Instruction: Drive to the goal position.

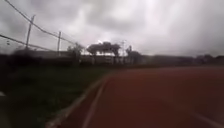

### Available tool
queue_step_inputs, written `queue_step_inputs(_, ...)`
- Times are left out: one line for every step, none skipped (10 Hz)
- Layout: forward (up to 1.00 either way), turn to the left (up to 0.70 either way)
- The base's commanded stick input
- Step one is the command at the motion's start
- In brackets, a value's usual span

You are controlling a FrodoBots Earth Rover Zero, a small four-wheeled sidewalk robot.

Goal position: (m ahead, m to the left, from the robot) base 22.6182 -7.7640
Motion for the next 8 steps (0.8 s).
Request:
queue_step_inputs(0.70,0.00)
queue_step_inputs(0.70,0.00)
queue_step_inputs(0.70,0.00)
queue_step_inputs(0.70,0.00)
queue_step_inputs(0.70,0.00)
queue_step_inputs(0.70,0.00)
queue_step_inputs(0.70,-0.11)
queue_step_inputs(0.70,-0.26)
